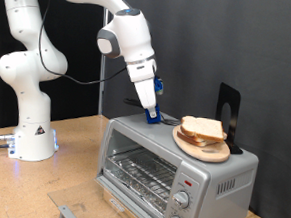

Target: Make a piece of toast with the oven

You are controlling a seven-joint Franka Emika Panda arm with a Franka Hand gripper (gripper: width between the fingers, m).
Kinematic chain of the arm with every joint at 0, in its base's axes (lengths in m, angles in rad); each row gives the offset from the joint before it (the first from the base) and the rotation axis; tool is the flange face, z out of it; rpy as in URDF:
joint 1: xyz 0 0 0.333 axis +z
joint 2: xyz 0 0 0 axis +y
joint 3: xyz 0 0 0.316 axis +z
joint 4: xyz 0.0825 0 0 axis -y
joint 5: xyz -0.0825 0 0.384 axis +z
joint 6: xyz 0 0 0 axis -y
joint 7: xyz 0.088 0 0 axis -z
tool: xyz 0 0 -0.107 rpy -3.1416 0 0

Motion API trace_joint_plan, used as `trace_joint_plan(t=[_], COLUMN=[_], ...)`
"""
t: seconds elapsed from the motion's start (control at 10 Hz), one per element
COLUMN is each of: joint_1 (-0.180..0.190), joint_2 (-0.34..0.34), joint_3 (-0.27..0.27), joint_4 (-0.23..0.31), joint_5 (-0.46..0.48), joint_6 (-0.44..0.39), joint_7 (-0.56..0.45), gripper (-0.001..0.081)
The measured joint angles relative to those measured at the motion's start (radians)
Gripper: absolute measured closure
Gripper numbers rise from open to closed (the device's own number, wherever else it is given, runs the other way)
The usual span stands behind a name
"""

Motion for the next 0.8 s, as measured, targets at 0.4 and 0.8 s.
trace_joint_plan(t=[0.4,0.8], joint_1=[-0.003,-0.003], joint_2=[0.004,0.019], joint_3=[0.001,0.001], joint_4=[-0.003,-0.005], joint_5=[-0.015,-0.024], joint_6=[0.0,0.007], joint_7=[0.007,0.014], gripper=[0.0,0.0])
